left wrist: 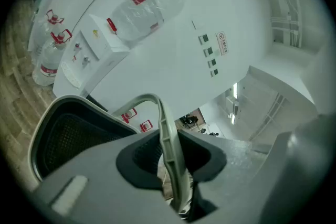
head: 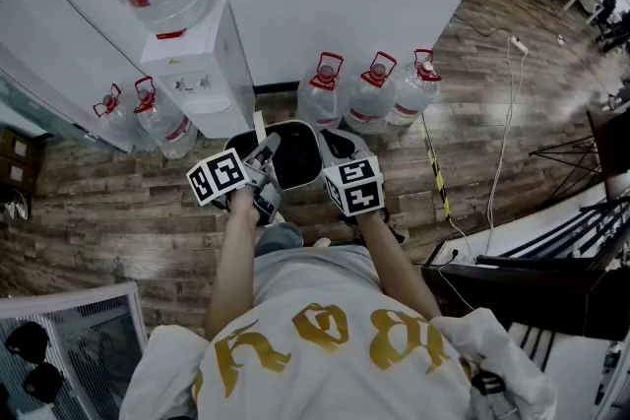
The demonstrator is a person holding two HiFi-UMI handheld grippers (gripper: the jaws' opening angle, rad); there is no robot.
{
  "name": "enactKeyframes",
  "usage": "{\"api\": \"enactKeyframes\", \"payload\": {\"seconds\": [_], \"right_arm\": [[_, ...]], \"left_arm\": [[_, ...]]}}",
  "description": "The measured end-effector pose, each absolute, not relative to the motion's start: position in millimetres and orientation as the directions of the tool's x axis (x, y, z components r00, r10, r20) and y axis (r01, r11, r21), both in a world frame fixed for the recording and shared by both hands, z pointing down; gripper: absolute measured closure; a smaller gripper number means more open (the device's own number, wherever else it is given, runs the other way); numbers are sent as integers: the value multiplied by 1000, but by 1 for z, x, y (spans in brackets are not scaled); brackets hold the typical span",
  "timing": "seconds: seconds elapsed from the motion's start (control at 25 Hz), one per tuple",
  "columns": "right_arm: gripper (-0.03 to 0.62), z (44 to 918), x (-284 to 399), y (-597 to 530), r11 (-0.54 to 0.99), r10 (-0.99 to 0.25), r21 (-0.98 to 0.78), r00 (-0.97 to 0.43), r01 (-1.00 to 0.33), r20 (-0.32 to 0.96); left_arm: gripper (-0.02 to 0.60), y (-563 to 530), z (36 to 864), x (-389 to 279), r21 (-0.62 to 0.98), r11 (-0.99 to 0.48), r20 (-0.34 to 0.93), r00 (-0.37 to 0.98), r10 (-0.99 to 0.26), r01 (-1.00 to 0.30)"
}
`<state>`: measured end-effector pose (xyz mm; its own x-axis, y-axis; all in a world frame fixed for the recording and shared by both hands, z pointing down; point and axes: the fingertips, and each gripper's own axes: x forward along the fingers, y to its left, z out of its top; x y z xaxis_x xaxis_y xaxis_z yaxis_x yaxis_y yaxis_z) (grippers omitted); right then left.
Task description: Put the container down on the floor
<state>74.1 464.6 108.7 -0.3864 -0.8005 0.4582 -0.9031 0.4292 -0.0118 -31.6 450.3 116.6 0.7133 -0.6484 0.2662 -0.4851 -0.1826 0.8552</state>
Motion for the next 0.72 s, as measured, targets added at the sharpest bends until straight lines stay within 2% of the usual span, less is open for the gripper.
{"api": "enactKeyframes", "payload": {"seconds": [0.72], "right_arm": [[566, 111, 62, 460, 444, -792, -59, -422, -894, 440]], "left_arm": [[497, 456, 123, -35, 852, -157, 286, 697, -658, -499]]}}
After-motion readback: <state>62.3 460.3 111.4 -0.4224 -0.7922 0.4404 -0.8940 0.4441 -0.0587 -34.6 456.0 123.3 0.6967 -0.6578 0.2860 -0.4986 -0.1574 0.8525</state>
